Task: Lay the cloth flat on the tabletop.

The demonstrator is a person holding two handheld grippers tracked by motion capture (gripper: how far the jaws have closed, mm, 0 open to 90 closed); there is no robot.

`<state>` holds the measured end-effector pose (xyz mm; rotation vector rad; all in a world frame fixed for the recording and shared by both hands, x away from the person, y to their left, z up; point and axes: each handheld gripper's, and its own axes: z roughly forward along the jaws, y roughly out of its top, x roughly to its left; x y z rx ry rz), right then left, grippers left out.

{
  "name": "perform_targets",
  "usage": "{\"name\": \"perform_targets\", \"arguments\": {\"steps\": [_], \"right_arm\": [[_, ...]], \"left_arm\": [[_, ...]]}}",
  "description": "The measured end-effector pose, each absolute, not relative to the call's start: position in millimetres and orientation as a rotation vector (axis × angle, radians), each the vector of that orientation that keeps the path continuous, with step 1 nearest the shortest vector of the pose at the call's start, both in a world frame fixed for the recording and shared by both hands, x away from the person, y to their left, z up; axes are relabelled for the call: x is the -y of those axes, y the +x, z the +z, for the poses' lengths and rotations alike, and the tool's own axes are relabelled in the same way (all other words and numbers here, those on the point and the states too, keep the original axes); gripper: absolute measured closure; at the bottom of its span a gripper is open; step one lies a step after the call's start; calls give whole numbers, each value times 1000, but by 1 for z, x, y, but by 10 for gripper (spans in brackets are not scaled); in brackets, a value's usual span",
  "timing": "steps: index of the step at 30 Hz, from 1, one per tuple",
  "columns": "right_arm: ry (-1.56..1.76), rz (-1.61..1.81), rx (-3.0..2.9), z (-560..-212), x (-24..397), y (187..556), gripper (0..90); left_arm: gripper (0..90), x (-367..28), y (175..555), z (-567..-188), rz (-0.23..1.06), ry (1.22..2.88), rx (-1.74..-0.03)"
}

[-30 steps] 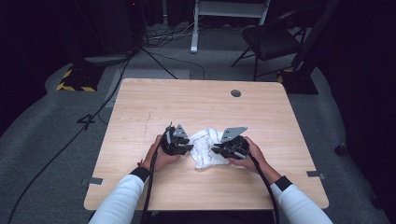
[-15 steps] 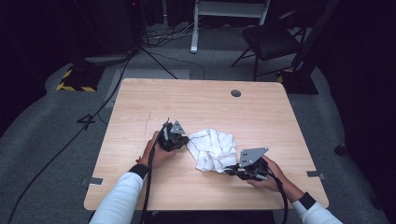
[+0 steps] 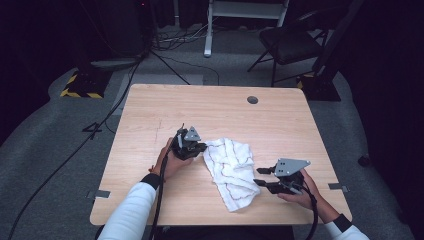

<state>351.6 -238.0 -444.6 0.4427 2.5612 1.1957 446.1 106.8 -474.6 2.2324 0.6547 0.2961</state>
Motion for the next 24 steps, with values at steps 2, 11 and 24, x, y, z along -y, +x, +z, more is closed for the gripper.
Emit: {"name": "perform_targets", "arguments": {"steps": [2, 11, 24], "right_arm": [[440, 1163, -2552, -444, 232, 359, 540], [412, 1055, -2610, -460, 189, 395, 484], [387, 966, -2591, -467, 190, 401, 879]], "left_arm": [[850, -105, 447, -475, 293, 2230, -652], [849, -107, 445, -473, 290, 2231, -641], [849, -110, 443, -477, 300, 2284, -624]]}}
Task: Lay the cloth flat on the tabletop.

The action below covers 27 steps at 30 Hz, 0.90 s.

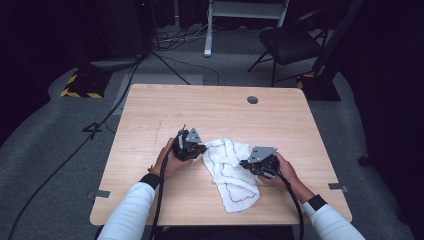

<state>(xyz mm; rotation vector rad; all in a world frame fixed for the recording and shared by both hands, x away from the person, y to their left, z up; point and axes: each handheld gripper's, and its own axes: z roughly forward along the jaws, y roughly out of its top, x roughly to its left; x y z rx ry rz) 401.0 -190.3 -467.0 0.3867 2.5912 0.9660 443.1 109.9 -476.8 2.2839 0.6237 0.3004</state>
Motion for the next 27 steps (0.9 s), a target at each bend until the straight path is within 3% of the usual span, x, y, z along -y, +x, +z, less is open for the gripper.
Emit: {"name": "perform_targets", "arguments": {"steps": [8, 27], "right_arm": [[522, 1048, -2455, -440, 222, 405, 885], [718, 1259, -2074, -343, 272, 402, 888]], "left_arm": [[853, -118, 441, -465, 311, 2258, -608], [857, -133, 412, -341, 524, 2062, -456]]}}
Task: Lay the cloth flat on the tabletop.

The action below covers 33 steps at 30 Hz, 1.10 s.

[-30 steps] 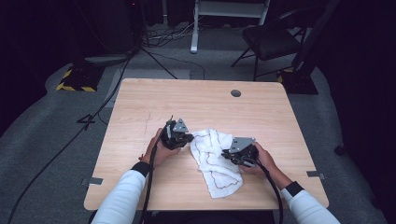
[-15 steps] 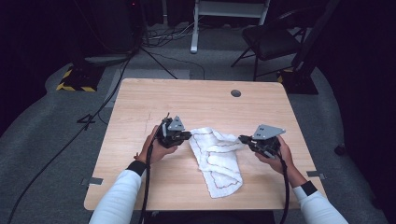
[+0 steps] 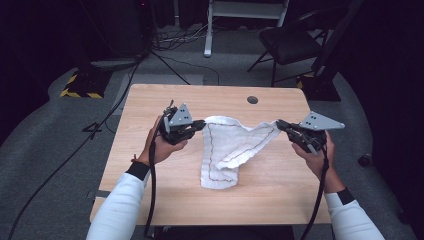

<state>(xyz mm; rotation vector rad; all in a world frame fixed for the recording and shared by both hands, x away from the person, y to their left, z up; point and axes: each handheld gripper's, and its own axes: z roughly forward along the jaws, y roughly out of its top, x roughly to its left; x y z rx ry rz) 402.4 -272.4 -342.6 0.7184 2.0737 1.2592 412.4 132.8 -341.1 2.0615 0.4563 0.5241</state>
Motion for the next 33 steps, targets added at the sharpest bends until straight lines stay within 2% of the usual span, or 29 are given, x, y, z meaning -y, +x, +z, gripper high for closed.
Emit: {"name": "perform_targets", "arguments": {"steps": [5, 12, 21, 26, 32, 33], "right_arm": [[732, 1292, -2036, -331, 282, 393, 888], [743, 1253, -2043, -335, 279, 403, 888], [809, 1165, -2069, -347, 265, 451, 887], [875, 1116, -2047, -355, 258, 489, 887], [894, 1049, -2039, -364, 250, 514, 885], [929, 1026, -2034, -372, 248, 525, 812]], "left_arm": [[857, -138, 397, -326, 556, 2055, -443], [857, -134, 408, -331, 578, 2080, -472], [858, -129, 457, -351, 582, 2072, -604], [859, -124, 494, -373, 601, 2087, -701], [842, -121, 521, -394, 633, 2061, -817], [793, -117, 528, -403, 666, 2044, -889]]}}
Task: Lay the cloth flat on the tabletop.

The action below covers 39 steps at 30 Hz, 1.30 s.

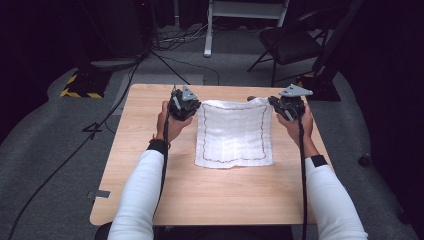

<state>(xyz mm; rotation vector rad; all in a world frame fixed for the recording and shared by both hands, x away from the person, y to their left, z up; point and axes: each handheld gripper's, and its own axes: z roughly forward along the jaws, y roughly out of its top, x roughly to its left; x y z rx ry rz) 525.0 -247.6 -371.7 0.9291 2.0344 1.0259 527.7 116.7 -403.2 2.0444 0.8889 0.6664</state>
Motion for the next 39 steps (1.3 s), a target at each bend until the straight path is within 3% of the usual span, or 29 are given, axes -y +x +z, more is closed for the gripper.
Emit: {"name": "perform_targets", "arguments": {"steps": [6, 10, 17, 22, 28, 39], "right_arm": [[958, 972, -2108, -399, 246, 534, 559], [907, 972, -2230, -420, 250, 520, 476], [859, 987, -2398, -452, 259, 483, 410], [837, 907, -2484, -468, 264, 460, 387], [853, 849, -2519, -478, 273, 444, 366], [930, 862, -2513, -486, 285, 424, 405]], "left_arm": [[470, -104, 528, -423, 643, 2104, -917], [329, -95, 517, -441, 559, 2236, -856], [310, -93, 475, -468, 407, 2338, -710], [312, -91, 453, -479, 372, 2394, -636], [370, -95, 439, -488, 336, 2410, -632], [369, -107, 424, -491, 266, 2362, -704]]}}
